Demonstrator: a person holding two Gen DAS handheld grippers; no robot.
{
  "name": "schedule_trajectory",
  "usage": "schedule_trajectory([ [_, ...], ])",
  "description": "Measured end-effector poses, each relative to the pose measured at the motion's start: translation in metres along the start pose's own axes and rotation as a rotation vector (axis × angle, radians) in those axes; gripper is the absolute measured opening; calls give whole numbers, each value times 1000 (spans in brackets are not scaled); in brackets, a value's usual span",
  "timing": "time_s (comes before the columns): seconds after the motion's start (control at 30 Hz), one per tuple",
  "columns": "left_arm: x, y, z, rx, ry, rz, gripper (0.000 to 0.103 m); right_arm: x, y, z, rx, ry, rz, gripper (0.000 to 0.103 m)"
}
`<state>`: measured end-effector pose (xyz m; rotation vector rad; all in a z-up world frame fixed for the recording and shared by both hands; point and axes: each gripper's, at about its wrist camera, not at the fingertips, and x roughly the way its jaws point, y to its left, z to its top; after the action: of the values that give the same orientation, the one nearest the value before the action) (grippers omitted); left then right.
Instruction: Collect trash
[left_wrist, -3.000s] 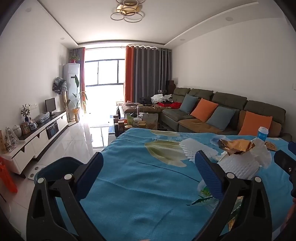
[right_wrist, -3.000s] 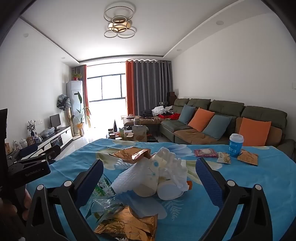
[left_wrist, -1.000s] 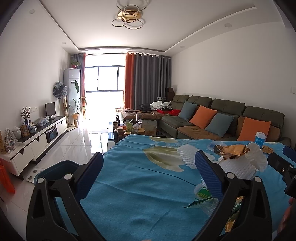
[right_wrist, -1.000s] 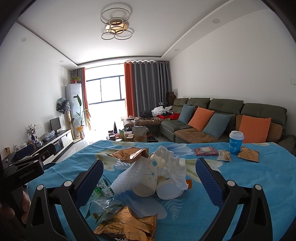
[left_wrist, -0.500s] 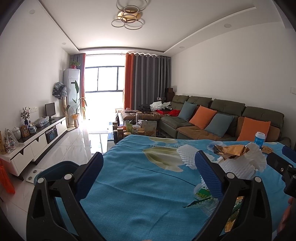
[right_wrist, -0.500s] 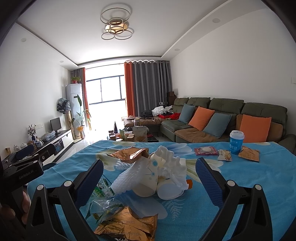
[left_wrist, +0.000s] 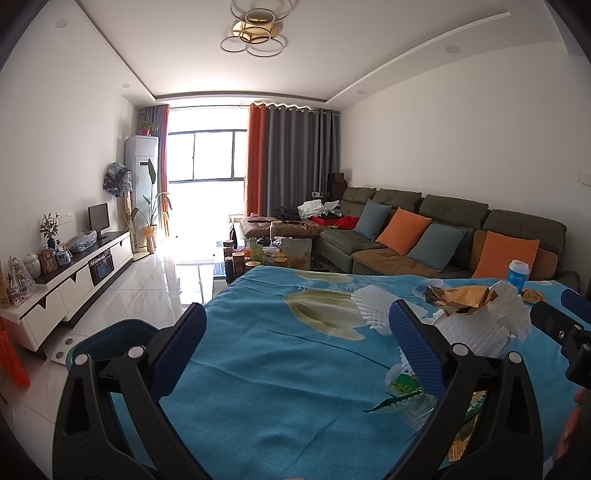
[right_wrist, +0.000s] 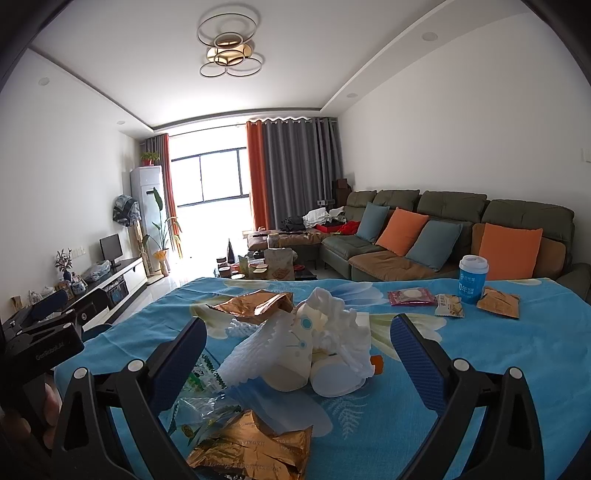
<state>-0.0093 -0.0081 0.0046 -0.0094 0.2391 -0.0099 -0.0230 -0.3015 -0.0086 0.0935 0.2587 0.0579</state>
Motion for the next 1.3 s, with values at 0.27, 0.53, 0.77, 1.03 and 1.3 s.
schedule_trajectory([
  [0.27,-2,0,-1,3,4,-10,97,1,-1,0,1,3,1,96],
  [0.53,7,-1,-12,28,104,-179,97,6,-9,-1,21,44,6,96],
  [0.77,5,-24,-32,110,177,-408,97,17,-11,-1,20,104,13,96],
  [1.03,17,-52,-57,195,273,-513,75,55,-23,6,-2,216,17,75],
  [1.3,28,-53,-64,184,357,-577,24,73,-41,7,29,263,22,33],
])
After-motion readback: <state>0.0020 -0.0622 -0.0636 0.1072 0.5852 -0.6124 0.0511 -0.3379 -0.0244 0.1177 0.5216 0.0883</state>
